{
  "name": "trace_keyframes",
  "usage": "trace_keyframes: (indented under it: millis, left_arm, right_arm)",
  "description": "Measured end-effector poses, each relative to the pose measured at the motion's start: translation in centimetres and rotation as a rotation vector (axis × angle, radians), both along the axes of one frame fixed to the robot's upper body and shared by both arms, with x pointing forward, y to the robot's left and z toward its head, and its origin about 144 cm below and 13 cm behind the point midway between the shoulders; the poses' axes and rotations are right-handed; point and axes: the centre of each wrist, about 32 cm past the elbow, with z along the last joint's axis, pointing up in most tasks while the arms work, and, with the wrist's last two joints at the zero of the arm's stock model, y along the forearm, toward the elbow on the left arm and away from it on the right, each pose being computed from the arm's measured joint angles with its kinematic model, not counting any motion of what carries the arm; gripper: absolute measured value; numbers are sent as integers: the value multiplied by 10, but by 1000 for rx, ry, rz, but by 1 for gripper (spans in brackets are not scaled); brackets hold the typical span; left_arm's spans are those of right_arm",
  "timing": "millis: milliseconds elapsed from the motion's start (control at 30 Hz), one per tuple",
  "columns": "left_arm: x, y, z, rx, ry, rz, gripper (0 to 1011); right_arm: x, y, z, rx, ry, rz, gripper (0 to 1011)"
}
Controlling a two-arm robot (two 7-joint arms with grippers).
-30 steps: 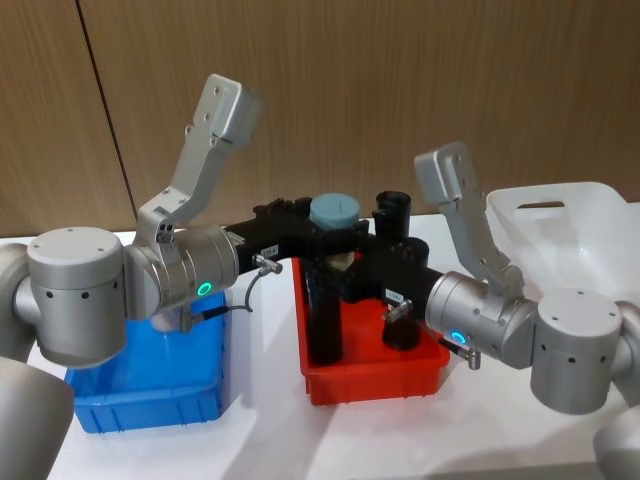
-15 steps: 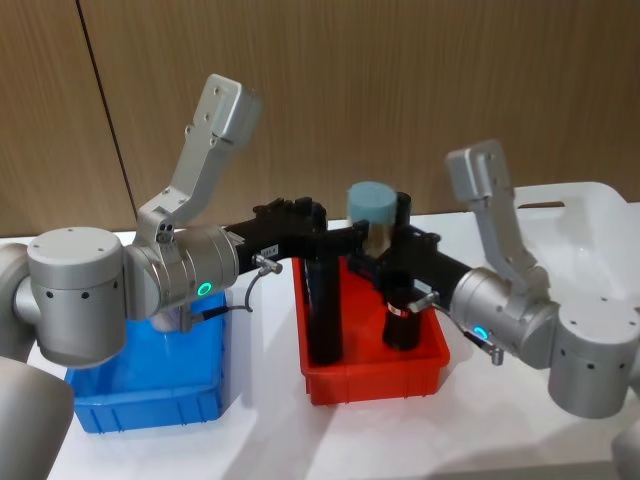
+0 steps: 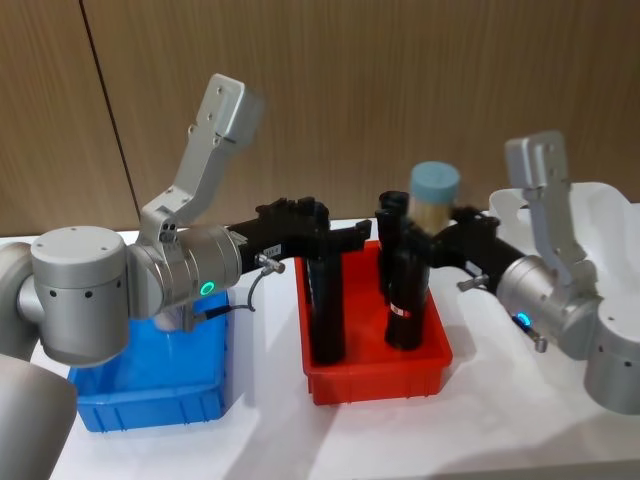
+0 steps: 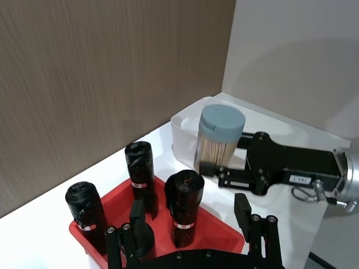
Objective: Pick the cotton swabs from the blue box and place them into the white box.
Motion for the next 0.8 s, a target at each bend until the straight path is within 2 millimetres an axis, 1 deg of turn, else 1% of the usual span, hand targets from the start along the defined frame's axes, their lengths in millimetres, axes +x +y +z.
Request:
trace_keyframes:
  millis: [267, 533, 600, 633, 800]
  left_arm:
    - [0, 0, 0, 0, 0, 0, 1004]
    - [0, 0, 0, 0, 0, 0, 1004]
    - [0, 0, 0, 0, 0, 0, 1004]
    - [0, 0, 0, 0, 0, 0, 1004]
    - [0, 0, 0, 0, 0, 0, 1004]
  right_arm:
    - [4, -19, 1, -16, -20, -88, 639]
    - [11, -42, 1, -36, -28, -189, 639]
    - [13, -48, 1, -42, -24, -216, 639]
    - [13, -48, 1, -42, -24, -216, 639]
    - [20, -64, -2, -62, -6, -286, 639]
